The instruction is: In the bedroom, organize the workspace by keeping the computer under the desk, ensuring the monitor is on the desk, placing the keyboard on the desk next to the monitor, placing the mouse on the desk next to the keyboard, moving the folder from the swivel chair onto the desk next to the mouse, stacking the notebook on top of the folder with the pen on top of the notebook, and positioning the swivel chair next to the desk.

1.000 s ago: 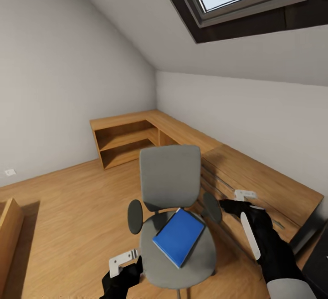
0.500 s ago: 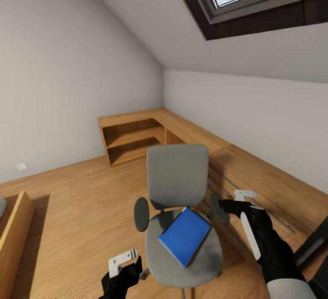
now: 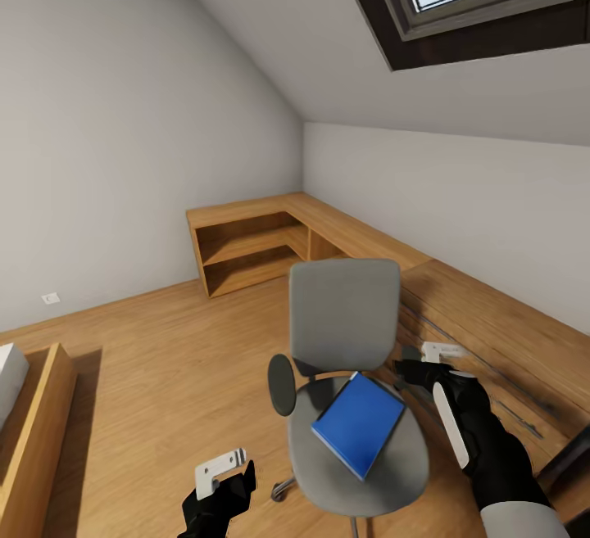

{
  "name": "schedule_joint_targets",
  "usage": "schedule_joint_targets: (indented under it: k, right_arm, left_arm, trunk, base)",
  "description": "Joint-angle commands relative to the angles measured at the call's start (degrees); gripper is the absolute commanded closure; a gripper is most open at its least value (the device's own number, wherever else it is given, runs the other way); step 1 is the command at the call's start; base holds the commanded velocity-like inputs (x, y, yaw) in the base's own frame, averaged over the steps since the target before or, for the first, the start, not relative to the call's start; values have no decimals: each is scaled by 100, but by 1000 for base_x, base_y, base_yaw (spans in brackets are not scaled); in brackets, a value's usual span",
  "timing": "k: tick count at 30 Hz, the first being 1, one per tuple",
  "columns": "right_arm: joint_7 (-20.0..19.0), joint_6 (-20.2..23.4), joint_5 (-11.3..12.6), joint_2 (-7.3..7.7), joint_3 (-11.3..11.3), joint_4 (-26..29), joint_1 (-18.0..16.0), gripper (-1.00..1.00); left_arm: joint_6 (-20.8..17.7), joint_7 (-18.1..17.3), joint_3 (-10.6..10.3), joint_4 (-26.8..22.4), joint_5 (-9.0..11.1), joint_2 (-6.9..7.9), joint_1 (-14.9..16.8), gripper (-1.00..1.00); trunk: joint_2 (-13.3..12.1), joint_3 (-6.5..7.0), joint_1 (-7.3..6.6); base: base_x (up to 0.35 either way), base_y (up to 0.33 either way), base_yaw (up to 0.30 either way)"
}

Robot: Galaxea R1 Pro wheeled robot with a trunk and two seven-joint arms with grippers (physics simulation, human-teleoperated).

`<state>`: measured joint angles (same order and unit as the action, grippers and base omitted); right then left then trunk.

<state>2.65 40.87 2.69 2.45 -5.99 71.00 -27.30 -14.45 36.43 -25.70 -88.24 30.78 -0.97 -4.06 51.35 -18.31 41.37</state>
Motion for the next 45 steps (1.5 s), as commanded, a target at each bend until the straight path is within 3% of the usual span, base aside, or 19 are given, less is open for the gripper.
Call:
schedule_joint_targets:
  k: [1, 8, 11, 19, 20, 24, 30, 34, 38, 45]
  right_arm:
    - [25, 27, 30, 2, 2, 3, -3, -100]
    - [9, -163, 29, 9, 11, -305, -1, -100]
    - [1, -795, 26, 0, 46, -707, -3, -100]
    - [21, -2247, 8, -13, 407, -2159, -19, -100]
    - [28, -2633, 6, -22, 459, -2512, -36, -100]
    - [40, -3477, 3, -90, 565, -3635, -234, -100]
    - [48, -3940, -49, -151, 584, -4421, -447, -100]
    - [50, -4225, -222, -249, 584, -4912, -621, -100]
    - [56, -4245, -273, -280, 575, -5109, -706, -100]
    - [148, -3792, -170, -393, 546, -5167, -748, -100]
  left_arm:
    - [-20, 31, -2, -10, 31, 0, 2, -100]
    - [-17, 30, 2, -1, 31, 0, 2, -100]
    - [-5, 32, -17, -12, 2, -5, 2, -100]
    - [149, 46, -30, -69, -10, -5, 2, -100]
    - [213, 47, -30, -78, -10, -6, 2, -100]
    - [358, 48, -39, -143, -11, 8, 2, -100]
    - [378, 48, -40, -142, -3, 33, 2, -100]
    - [381, 50, -40, -141, 14, 97, 2, -100]
    - [382, 59, -24, -141, 28, 116, 2, -100]
    - [387, 206, -7, -149, 41, 131, 2, -100]
  trunk:
    - [5, -6, 1]
    - [5, -6, 1]
    - [5, -6, 1]
    - [5, -6, 1]
    - [5, -6, 1]
    - [5, -6, 1]
    - [5, -6, 1]
    - [5, -6, 1]
    - [5, -6, 1]
    - [5, -6, 1]
  base:
    - [34, 296, 0]
    - [179, 204, 0]
    - [84, 41, 0]
    - [16, 8, 0]
    - [4, 2, 0]
    - [1, 1, 0]
    - [76, 20, 0]
    - [231, 92, 0]
    - [104, 45, 0]
    - [128, 29, 0]
